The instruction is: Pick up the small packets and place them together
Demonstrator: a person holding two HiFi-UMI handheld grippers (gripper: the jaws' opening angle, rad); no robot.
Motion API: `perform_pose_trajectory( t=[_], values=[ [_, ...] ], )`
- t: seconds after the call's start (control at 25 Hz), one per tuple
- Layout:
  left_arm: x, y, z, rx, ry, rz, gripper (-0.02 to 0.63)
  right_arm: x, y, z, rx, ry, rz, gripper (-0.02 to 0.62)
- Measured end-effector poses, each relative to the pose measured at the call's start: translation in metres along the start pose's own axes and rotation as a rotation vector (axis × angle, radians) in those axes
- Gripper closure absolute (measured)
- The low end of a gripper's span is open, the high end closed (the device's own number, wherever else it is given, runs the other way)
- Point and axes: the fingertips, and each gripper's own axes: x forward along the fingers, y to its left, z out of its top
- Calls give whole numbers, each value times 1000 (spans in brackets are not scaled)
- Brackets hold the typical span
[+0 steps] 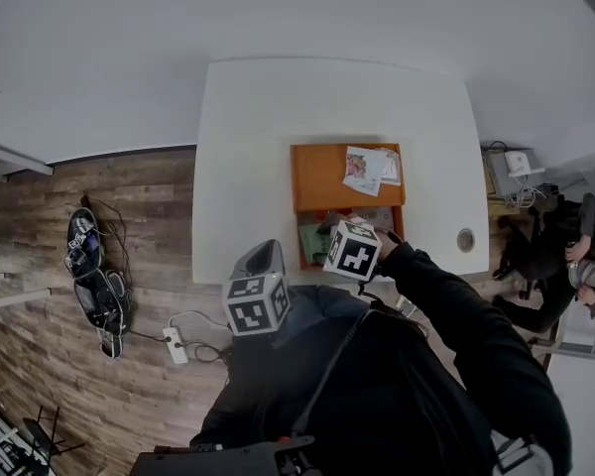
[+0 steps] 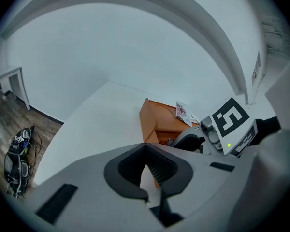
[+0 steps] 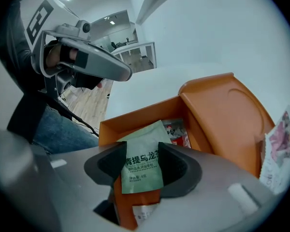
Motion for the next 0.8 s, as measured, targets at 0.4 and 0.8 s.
perform_pose_trajectory(
  t=[0.4,0.8],
  values=[
    [0,-1,0,1,-4,-7,607,7,2,-1,1,34,3,400],
    [1,-2,2,7,-3,-10,607,6,3,-2,-22,75,-11,419]
  ],
)
